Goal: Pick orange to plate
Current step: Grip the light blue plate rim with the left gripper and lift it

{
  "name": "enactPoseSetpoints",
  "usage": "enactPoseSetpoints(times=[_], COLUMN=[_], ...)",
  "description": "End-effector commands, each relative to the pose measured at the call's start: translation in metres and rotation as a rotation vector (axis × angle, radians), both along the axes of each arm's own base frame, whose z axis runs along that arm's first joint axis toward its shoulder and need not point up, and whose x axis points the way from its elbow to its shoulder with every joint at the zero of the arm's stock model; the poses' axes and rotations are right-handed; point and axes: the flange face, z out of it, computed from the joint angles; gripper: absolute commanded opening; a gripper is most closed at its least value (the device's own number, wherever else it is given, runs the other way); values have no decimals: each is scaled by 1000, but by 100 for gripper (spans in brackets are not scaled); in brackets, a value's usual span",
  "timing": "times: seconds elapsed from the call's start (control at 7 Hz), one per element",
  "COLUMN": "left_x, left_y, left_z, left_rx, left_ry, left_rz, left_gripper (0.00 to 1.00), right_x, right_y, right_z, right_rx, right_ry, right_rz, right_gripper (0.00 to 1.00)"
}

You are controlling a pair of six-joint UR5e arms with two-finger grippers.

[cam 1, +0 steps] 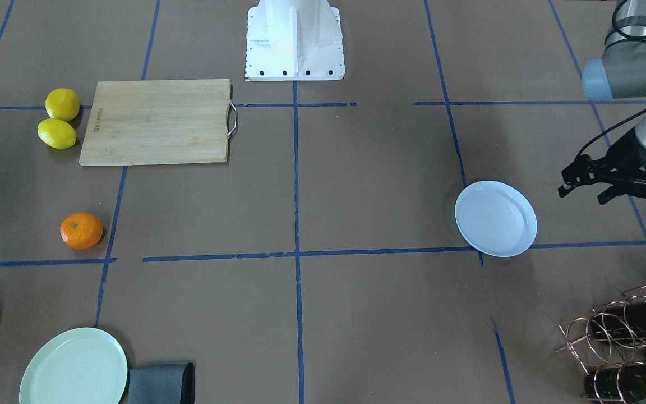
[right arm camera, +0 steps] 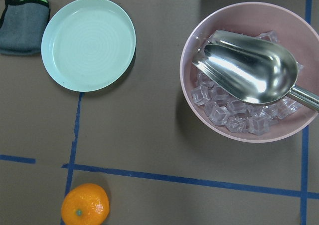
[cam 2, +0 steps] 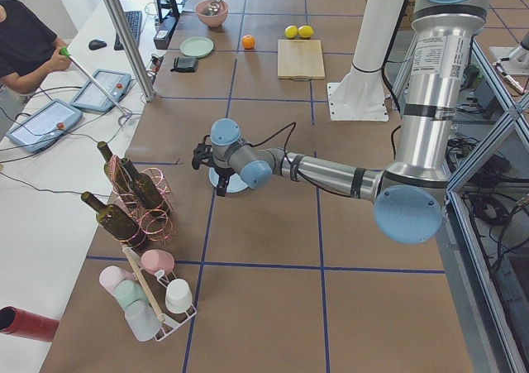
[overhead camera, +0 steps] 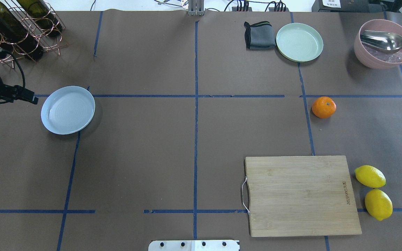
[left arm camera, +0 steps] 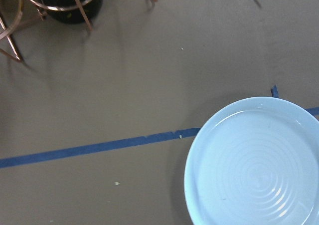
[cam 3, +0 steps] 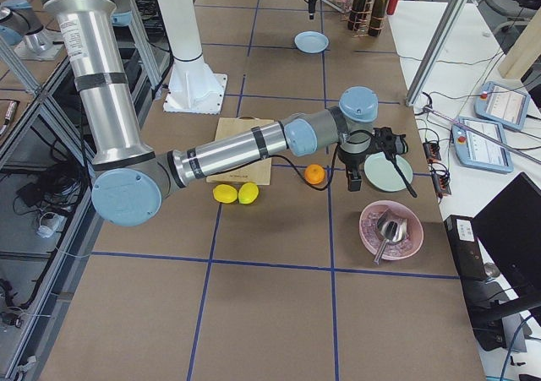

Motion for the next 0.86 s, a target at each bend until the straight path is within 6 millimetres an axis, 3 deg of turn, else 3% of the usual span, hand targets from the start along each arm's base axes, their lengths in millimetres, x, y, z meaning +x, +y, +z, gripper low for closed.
enactPoseSetpoints(times=[0.0,0.29,0.71], left_x=[28,45,56], left_y=[7,-13,-13], left_z=[5,14,25], left_rx=[-37,-55,-69], left_ry=[13,-3,-15], left_rz=[-18,-17,-2], left_gripper=[89,81,74], right_x=[-4,-3,-3], right_y=[1,2,5], right_z=[-8,-12,-19], right_rx=[5,13,-2], right_ry=[-13,-14,-24], right_rz=[-4,-2,18], right_gripper=[100,100,100])
